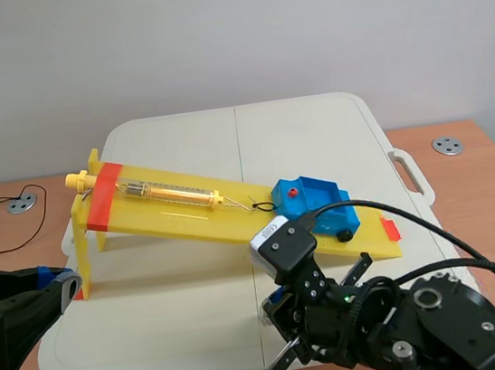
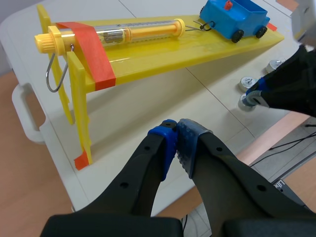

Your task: Place the four metal weights on the blue cart on the ramp.

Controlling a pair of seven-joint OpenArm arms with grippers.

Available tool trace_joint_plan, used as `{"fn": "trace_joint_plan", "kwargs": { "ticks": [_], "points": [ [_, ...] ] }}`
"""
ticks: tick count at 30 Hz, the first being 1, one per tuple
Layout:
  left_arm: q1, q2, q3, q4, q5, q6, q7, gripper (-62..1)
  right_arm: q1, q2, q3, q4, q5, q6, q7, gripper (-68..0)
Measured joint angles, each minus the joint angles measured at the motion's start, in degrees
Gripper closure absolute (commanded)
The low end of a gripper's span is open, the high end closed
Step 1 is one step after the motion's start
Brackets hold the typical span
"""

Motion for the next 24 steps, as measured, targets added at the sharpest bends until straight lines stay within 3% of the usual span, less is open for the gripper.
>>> {"fn": "trace_joint_plan", "kwargs": {
  "ticks": [8, 16, 24],
  "points": [
    [0.00, 0.00, 0.00, 0.00, 0.00, 0.00, 0.00, -3.6, -7.52, 3.30, 3.15, 12.74, 4.42, 0.00, -2.71, -0.6],
    [0.00, 0.00, 0.00, 0.00, 0.00, 0.00, 0.00, -3.6, -12.90, 3.43, 13.33, 22.18, 14.73, 0.28, -6.25, -0.6],
    [0.00, 0.00, 0.00, 0.00, 0.00, 0.00, 0.00, -3.6, -12.94, 2.10, 21.88, 25.31, 25.03, 0.44, -6.34, -0.6]
  ]
}}
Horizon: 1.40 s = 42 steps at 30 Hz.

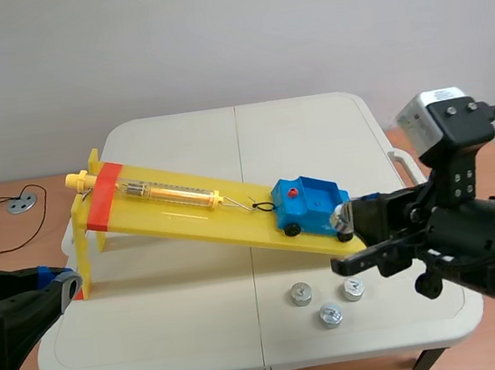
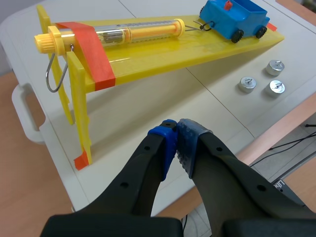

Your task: Place the four metal weights on the blue cart on the ramp.

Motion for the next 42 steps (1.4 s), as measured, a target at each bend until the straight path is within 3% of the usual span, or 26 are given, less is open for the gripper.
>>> {"fn": "trace_joint_plan", "kwargs": {
  "ticks": [7, 13, 33, 42],
  "points": [
    [0.00, 0.00, 0.00, 0.00, 0.00, 0.00, 0.00, -3.6, 2.89, -4.15, 6.23, 0.00, 3.72, -0.02, -3.15, -0.6],
    [0.00, 0.00, 0.00, 0.00, 0.00, 0.00, 0.00, -3.6, 8.79, -6.21, 6.67, -1.27, 3.69, 0.00, -4.02, -0.6],
    [0.00, 0.00, 0.00, 0.00, 0.00, 0.00, 0.00, -3.6, 22.77, -9.18, 6.62, -24.33, 3.65, 0.24, -4.02, -0.6],
    [0.00, 0.00, 0.00, 0.00, 0.00, 0.00, 0.04, -3.6, 26.32, -10.47, 6.62, -31.04, 3.65, 0.87, -4.02, -0.6]
  ]
}}
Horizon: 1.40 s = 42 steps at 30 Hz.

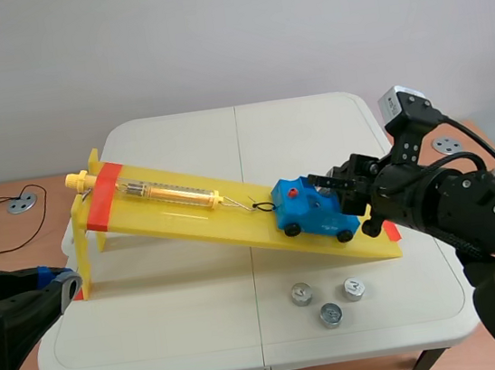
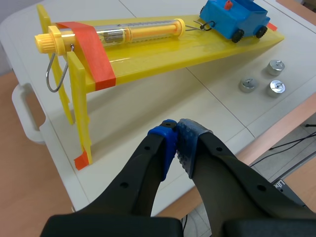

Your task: Place the four metal weights on the blue cart on the ramp.

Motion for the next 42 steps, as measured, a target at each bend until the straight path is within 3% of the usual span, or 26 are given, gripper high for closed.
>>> {"fn": "trace_joint_plan", "kwargs": {
  "ticks": [11, 20, 29, 32, 37, 42],
  "points": [
    [0.00, 0.00, 0.00, 0.00, 0.00, 0.00, 0.37, -3.6, 4.24, -0.81, 0.02, -5.81, -0.04, -0.13, 0.04, -0.6],
    [0.00, 0.00, 0.00, 0.00, 0.00, 0.00, 0.37, -3.6, 4.33, -1.57, 0.00, -6.84, -0.22, -0.90, 0.04, -0.8],
    [0.00, 0.00, 0.00, 0.00, 0.00, 0.00, 0.37, -3.6, 4.31, -1.57, 0.02, -6.84, -0.90, -0.90, 1.81, -25.0],
    [0.00, 0.00, 0.00, 0.00, 0.00, 0.00, 0.37, -3.6, 4.31, -1.57, 0.09, -6.84, -0.90, -0.81, 2.25, -27.8],
    [0.00, 0.00, 0.00, 0.00, 0.00, 0.00, 0.37, -3.6, 4.26, -1.75, 2.62, -5.90, -0.87, 2.25, 1.73, -29.5],
    [0.00, 0.00, 0.00, 0.00, 0.00, 0.00, 0.35, -3.6, 2.84, -1.25, 6.12, 0.70, -0.72, 4.39, -0.02, -29.5]
  ]
}}
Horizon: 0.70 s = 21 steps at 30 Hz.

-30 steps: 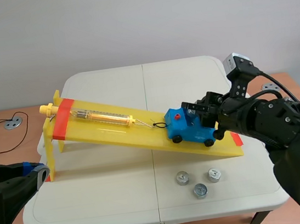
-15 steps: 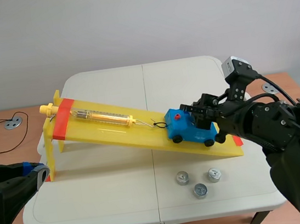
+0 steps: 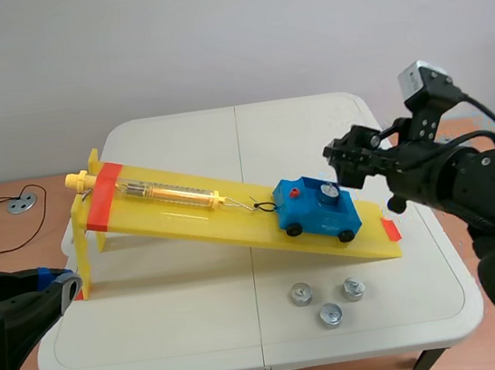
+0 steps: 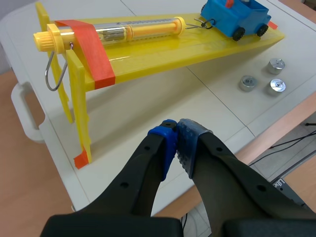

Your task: Place the four metal weights on the blue cart on the ramp.

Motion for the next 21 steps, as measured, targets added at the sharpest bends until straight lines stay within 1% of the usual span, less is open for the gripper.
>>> {"fn": "trace_joint_plan", "kwargs": {
  "ticks": [4, 9, 11, 17, 21],
  "points": [
    [0.00, 0.00, 0.00, 0.00, 0.00, 0.00, 0.00, -3.6, -3.50, 2.58, 0.37, 7.87, 0.09, 1.75, 0.02, -29.5],
    [0.00, 0.00, 0.00, 0.00, 0.00, 0.00, 0.00, -3.6, -9.53, 7.28, 0.37, 16.76, 0.09, 4.94, 0.00, -29.5],
    [0.00, -0.02, 0.00, 0.00, 0.00, 0.00, 0.00, -3.6, -12.37, 9.38, 0.35, 19.71, 0.09, 5.79, 0.00, -29.5],
    [0.00, 0.00, 0.00, 0.00, 0.00, 0.00, 0.02, -3.6, -20.92, 15.32, 0.31, 26.67, 0.07, 6.23, -0.11, -29.5],
    [0.00, 0.00, 0.00, 0.00, 0.00, 0.00, 0.02, -3.6, -25.79, 18.88, 0.26, 30.42, 0.09, 6.21, -1.53, -29.5]
  ]
}}
